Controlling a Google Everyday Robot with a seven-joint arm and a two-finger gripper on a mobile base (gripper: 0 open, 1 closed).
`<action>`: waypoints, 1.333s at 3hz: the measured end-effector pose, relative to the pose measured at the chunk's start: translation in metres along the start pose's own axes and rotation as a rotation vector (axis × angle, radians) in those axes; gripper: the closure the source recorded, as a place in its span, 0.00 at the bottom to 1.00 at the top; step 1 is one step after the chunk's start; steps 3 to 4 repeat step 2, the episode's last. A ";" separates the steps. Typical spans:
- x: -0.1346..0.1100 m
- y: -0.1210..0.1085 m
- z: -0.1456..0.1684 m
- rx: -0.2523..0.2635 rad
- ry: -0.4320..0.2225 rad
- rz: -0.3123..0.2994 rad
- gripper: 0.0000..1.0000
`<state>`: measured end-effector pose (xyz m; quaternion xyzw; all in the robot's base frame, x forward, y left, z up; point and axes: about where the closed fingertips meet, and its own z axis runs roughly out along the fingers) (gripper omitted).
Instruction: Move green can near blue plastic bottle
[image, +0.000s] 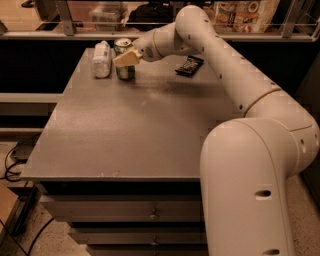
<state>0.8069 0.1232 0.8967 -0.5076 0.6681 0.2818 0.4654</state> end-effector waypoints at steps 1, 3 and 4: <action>-0.010 0.006 0.004 -0.020 -0.015 -0.022 0.04; -0.009 0.007 0.006 -0.022 -0.014 -0.020 0.00; -0.009 0.007 0.006 -0.022 -0.014 -0.020 0.00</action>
Offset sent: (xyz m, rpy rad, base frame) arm -0.0034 0.0079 0.0057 0.0065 -0.0122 0.0234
